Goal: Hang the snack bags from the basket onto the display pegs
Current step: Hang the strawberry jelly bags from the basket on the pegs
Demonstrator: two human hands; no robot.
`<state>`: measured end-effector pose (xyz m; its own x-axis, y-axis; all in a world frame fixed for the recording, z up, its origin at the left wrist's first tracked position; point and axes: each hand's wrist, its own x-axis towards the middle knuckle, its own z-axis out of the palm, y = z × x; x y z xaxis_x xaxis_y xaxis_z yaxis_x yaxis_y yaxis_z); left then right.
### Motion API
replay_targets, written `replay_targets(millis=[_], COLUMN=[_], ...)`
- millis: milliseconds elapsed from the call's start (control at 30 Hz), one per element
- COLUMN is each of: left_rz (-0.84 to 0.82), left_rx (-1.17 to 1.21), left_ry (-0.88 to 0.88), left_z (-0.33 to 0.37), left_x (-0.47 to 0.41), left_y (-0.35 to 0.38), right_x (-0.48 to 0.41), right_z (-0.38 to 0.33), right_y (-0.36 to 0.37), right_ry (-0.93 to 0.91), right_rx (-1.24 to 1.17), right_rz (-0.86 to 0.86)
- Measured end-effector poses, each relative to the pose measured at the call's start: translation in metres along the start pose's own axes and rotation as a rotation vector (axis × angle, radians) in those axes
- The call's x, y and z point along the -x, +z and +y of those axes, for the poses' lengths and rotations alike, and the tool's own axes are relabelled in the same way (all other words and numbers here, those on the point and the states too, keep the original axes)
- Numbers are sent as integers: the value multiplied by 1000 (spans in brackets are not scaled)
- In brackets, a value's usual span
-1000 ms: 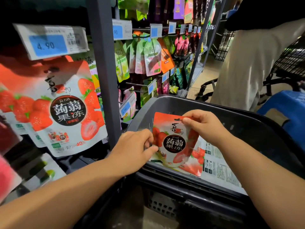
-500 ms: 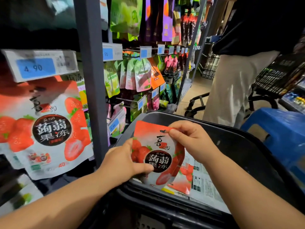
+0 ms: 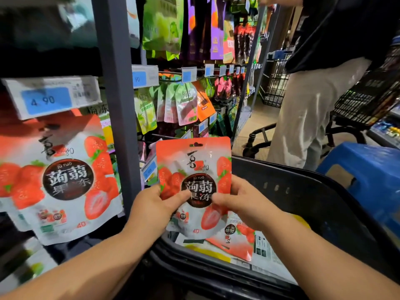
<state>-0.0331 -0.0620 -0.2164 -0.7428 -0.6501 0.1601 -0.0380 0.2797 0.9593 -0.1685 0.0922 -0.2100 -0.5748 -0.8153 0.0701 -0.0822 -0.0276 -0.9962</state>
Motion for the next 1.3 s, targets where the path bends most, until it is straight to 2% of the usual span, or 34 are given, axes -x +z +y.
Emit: replay_targets(millis=[67, 200, 367, 467, 533, 567, 667, 733, 800, 967, 1167, 1300], left_rz=[-3, -54, -356, -327, -248, -197, -82, -71, -87, -176, -239, -211], left_rx=[14, 5, -130, -134, -169, -192, -209, -215, -211, -234, -260, -341], left_ry=[15, 12, 32, 45, 45, 38, 17, 27, 46, 100, 143, 188], left_z=[1, 2, 0, -1, -5, -7, -15, -18, -19, -18, -20, -22], left_x=[0, 0, 3, 5, 7, 7, 9, 12, 15, 22, 24, 22], left_y=[0, -3, -7, -8, -10, -11, -16, -17, -15, -10, -2, -3], right_x=[-2, -5, -4, -6, -7, -8, -12, -11, -10, -5, 3, 1], right_z=[6, 6, 1, -1, 2, 8, 35, 52, 64, 91, 103, 105], right_y=[2, 5, 8, 6, -4, -12, -43, -57, -64, -73, -76, -75], right_ry=[-7, -48, -69, -42, 1, 35, 183, 294, 372, 471, 541, 540], right_rx=[58, -51, -125, -57, 68, 205, 785, 1072, 1222, 1405, 1431, 1448], right_rz=[62, 139, 165, 137, 85, 59, -20, -122, -227, -362, -422, -470])
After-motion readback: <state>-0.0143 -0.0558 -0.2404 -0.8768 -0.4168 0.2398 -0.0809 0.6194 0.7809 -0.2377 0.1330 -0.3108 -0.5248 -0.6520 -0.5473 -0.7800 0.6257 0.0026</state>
